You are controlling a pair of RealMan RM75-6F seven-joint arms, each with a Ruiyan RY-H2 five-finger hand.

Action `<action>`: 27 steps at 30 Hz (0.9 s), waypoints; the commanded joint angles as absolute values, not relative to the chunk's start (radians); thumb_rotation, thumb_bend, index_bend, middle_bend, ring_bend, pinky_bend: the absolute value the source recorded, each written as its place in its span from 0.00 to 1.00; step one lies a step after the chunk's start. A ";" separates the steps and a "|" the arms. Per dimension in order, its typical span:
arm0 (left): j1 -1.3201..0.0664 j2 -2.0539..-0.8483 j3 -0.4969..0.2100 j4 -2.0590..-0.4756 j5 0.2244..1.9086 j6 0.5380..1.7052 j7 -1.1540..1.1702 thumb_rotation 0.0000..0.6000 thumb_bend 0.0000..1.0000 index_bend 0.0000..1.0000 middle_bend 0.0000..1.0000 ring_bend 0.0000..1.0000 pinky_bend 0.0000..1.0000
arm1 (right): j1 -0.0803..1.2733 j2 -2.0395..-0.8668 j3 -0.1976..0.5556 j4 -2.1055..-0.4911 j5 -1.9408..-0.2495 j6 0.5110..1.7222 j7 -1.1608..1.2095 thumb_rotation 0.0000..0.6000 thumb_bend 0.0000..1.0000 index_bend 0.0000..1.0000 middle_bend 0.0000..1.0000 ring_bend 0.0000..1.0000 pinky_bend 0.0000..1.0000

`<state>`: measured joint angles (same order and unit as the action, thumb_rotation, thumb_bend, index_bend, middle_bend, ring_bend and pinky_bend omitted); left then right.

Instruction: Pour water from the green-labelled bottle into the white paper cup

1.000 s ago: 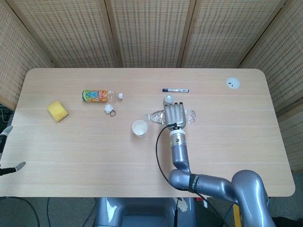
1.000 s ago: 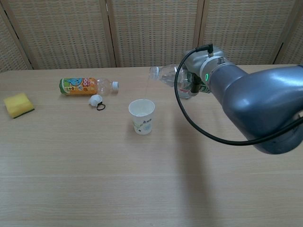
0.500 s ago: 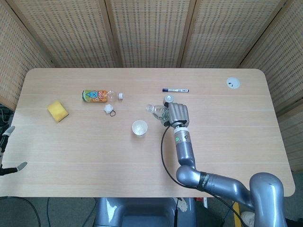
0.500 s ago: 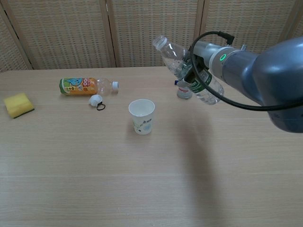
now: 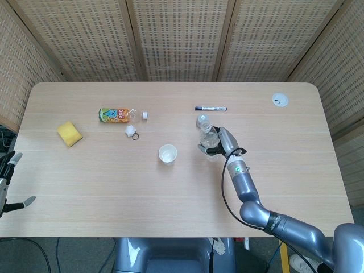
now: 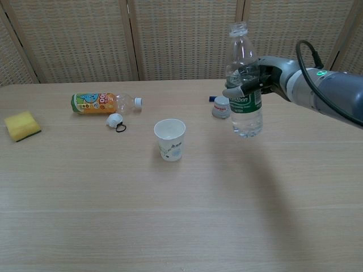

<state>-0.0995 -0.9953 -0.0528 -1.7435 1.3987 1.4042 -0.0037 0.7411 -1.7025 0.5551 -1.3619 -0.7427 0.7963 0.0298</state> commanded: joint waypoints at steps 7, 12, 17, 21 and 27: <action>-0.104 -1.004 -0.052 -1.744 1.393 1.398 0.014 1.00 0.05 0.00 0.00 0.00 0.00 | 0.682 -1.843 0.508 -1.144 -1.054 0.883 0.337 1.00 0.68 0.59 0.63 0.57 0.44; -0.106 -1.007 -0.053 -1.742 1.386 1.393 0.021 1.00 0.05 0.00 0.00 0.00 0.00 | 0.704 -1.903 0.468 -1.042 -1.104 0.911 0.365 1.00 0.68 0.59 0.62 0.57 0.43; -0.108 -1.009 -0.054 -1.743 1.379 1.388 0.028 1.00 0.05 0.00 0.00 0.00 0.00 | 0.720 -1.941 0.451 -0.982 -1.109 0.923 0.350 1.00 0.68 0.59 0.62 0.57 0.43; -0.110 -1.010 -0.054 -1.743 1.373 1.383 0.034 1.00 0.05 0.00 0.00 0.00 0.00 | 0.725 -1.963 0.448 -0.951 -1.099 0.917 0.358 1.00 0.68 0.59 0.62 0.56 0.43; -0.110 -1.009 -0.054 -1.745 1.371 1.382 0.032 1.00 0.05 0.00 0.00 0.00 0.00 | 0.727 -1.976 0.454 -0.934 -1.081 0.900 0.385 1.00 0.58 0.59 0.59 0.46 0.43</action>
<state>-0.1102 -1.0087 -0.0541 -1.7446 1.3708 1.3823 0.0319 0.7261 -1.9759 0.4535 -0.9348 -1.0830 0.9046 0.3811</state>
